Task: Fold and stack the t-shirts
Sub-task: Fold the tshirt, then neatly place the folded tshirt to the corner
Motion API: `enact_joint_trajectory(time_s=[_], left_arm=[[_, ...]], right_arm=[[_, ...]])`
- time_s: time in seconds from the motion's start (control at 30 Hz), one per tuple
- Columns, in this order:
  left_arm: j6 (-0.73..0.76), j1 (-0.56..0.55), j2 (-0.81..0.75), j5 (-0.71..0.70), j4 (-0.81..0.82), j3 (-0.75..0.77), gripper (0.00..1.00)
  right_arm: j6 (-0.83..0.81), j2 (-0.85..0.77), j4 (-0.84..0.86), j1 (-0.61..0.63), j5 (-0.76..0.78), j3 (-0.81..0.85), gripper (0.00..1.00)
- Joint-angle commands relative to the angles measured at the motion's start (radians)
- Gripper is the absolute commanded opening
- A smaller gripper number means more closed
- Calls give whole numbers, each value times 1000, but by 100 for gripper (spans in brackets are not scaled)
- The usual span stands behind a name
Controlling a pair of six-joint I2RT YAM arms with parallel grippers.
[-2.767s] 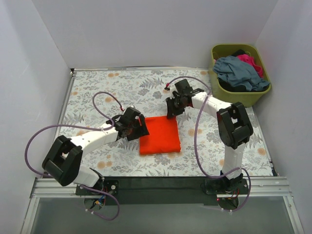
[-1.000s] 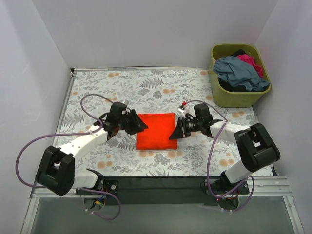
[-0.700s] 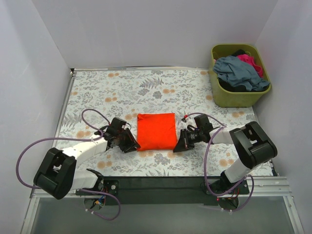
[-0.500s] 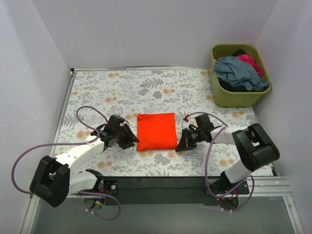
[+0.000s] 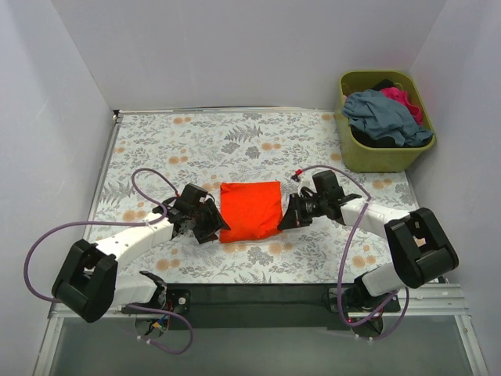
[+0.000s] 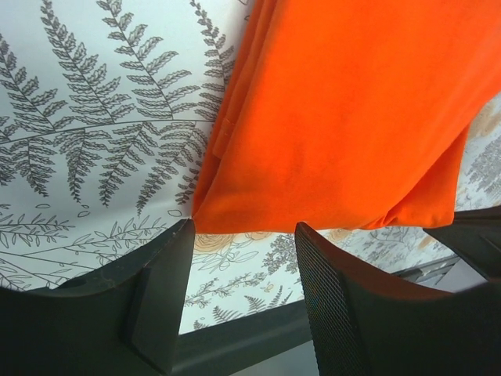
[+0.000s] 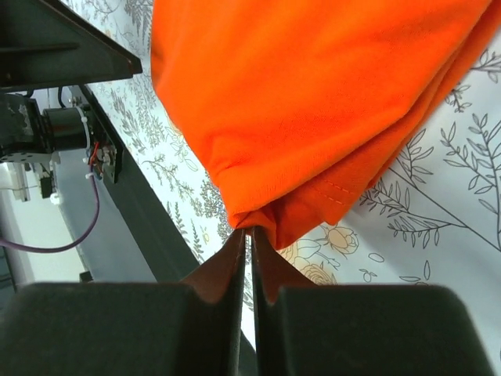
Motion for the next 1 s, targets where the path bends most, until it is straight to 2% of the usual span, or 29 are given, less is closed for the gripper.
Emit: enact_joint_trajectory(time_s=[0.0,0.17,0.27,0.47,0.6,0.8,0.93,0.97], left_arm=[[-11,-3,19,-22,-15,40,52],[-11,-3,5,-36,-38,42,52],[-5,-3,2,-44,-52,49,51],[-2,-3,17,-42,-53,56,51],[1,-4,38,-44,-55,65,52],[18,-4,77,-50,-53,82,52],[45,-3,120,-70,-53,115,52],[54,-3,130,-75,-53,128,52]], right_arm=[[3,15,-41,6,-12,39,10],[-28,-80,-162,6,19,64,11],[-37,-97,-167,6,-5,82,11],[-52,46,-87,17,-45,82,9],[-77,158,-65,11,5,48,6],[-97,133,-76,-25,65,-15,3],[-126,-20,-179,-23,148,39,11],[-143,-46,-226,-23,168,51,19]])
